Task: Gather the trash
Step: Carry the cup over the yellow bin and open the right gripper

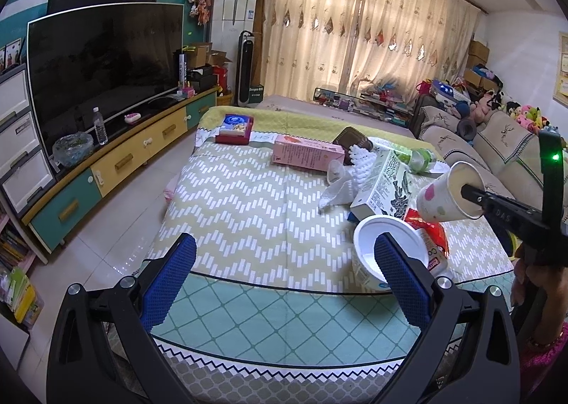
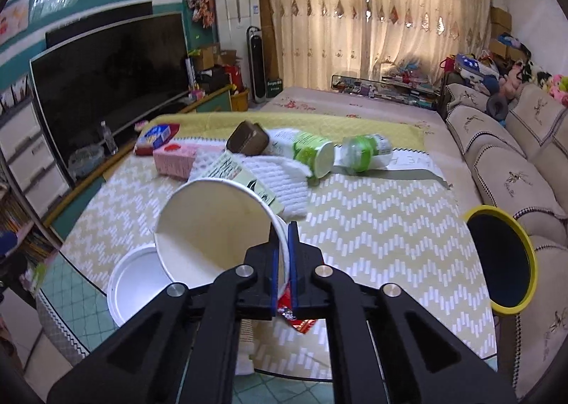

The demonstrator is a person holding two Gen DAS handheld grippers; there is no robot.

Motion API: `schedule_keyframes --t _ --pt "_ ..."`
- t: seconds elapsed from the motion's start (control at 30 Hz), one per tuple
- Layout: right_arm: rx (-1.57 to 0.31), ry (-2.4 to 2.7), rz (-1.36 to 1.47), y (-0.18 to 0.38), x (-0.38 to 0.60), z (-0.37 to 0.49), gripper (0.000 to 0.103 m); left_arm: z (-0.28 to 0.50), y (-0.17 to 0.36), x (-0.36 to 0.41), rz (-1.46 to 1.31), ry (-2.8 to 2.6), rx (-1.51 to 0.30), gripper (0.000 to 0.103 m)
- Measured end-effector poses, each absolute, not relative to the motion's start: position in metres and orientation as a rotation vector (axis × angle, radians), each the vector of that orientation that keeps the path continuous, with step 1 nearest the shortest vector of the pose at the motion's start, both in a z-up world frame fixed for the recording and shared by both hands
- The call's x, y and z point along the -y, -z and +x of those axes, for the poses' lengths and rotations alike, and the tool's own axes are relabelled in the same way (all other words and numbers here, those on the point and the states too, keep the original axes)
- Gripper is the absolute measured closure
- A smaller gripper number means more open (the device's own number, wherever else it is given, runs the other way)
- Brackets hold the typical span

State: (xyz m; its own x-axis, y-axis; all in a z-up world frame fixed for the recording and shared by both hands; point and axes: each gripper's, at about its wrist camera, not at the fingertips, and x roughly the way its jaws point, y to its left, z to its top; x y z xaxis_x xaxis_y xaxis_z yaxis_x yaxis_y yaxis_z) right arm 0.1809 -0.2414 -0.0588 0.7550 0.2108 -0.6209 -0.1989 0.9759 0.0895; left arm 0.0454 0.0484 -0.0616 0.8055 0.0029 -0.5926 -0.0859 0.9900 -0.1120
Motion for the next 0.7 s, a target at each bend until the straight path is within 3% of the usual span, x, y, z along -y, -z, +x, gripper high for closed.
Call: schedule_keyframes --t 0.37,0.7 --pt "-0.624 0.027 0.143 0.049 0.358 0.189 0.098 0.054 0.065 -0.031 -0.114 -0.02 -0.653 0.004" --pt "-0.716 0.352 0.251 0.099 0.493 0.239 0.098 0.065 0.066 -0.009 -0.086 0.001 -0.671 0.004"
